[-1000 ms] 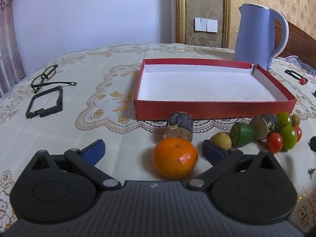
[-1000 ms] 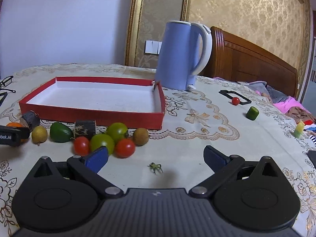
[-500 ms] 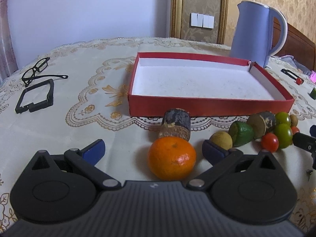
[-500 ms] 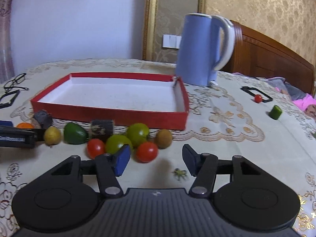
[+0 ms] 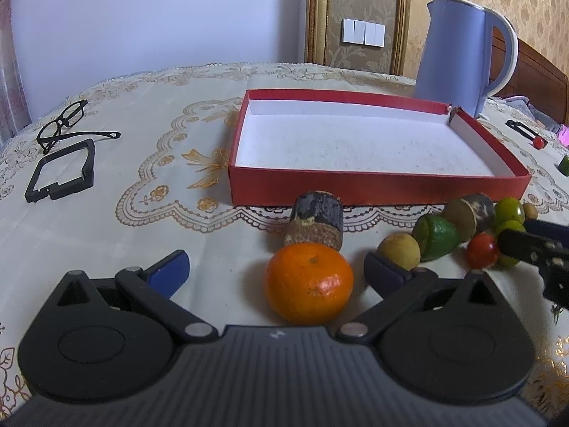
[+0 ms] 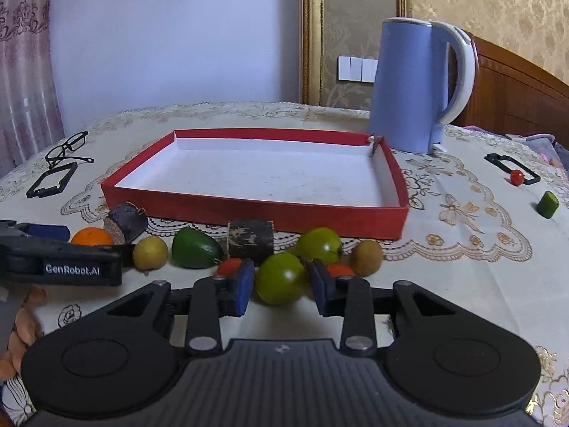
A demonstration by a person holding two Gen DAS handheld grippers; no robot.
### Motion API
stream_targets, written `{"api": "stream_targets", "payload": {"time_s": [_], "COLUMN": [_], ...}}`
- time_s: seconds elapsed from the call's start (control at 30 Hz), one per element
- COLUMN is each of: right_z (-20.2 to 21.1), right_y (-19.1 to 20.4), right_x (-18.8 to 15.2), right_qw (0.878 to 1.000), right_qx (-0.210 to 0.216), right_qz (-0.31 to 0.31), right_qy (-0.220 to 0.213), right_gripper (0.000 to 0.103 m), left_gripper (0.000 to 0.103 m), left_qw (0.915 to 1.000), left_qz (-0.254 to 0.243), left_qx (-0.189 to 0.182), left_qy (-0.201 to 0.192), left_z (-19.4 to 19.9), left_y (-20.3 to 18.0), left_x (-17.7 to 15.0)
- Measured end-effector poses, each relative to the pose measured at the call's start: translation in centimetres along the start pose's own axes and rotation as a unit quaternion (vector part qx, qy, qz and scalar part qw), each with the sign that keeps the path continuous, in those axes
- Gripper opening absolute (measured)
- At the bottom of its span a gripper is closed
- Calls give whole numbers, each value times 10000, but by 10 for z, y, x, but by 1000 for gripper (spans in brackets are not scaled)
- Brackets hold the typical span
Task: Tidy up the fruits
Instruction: 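Grasp the green tomato with the right gripper and lift it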
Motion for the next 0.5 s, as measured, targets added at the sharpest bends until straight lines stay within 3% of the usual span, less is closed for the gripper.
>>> {"api": "stream_targets", "payload": {"time_s": [0.37, 0.5], "right_z": [0, 11], "right_y": [-1, 0], "right_x": [0, 13], "right_qw": [9999, 9992], "right_qx": [-85, -68], "right_qz": [13, 102], "right_qy": [-88, -390], "right_gripper": [30, 30], "left_gripper": [103, 103], "left_qw": [10000, 10000], "left_qz": [4, 25], "left_qx": [-8, -20], "left_qy": [-8, -10], "left_z": [0, 0], "left_y": [-1, -1], "left_x": [-1, -1]}}
Point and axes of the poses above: each gripper's, at about its wrist camera, not at the fingertips, and z roughly against the way its jaws point, y to its left, x to its top, the point moved 7 cm from there along -z, roughly the way its jaws point, and after that the axes turned 8 degrees about -y, right-handed, at the moved point
